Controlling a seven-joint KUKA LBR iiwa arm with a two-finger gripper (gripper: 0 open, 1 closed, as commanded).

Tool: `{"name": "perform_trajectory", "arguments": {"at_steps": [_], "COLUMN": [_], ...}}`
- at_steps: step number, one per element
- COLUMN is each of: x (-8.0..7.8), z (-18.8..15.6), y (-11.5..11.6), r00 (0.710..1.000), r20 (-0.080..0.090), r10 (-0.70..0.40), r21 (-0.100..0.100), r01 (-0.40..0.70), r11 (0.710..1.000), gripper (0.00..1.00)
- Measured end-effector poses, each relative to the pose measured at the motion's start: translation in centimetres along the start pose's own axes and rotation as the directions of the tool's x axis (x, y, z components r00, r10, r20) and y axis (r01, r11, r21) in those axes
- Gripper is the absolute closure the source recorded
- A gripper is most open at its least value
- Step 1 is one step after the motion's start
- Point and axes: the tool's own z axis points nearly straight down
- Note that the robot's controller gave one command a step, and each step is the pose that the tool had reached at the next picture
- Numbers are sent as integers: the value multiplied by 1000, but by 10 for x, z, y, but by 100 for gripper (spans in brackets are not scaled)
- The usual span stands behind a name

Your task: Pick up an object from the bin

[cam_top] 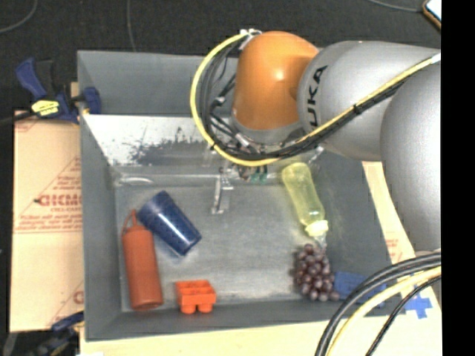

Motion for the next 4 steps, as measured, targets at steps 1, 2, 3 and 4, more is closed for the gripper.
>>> {"name": "perform_trajectory", "arguments": {"at_steps": [1, 2, 3, 4], "x": [0, 7, 8, 4], "z": [0, 64, 74, 111], "y": [0, 0, -19, 24], "r00": [1000, 999, 1000, 994], "r20": [0, -3, 12, 9], "r10": [0, 52, -3, 105], "r21": [0, -1, -1, -4], "r01": [0, -52, 3, -105], "r11": [1000, 999, 1000, 994], "gripper": [0, 0, 0, 0]}}
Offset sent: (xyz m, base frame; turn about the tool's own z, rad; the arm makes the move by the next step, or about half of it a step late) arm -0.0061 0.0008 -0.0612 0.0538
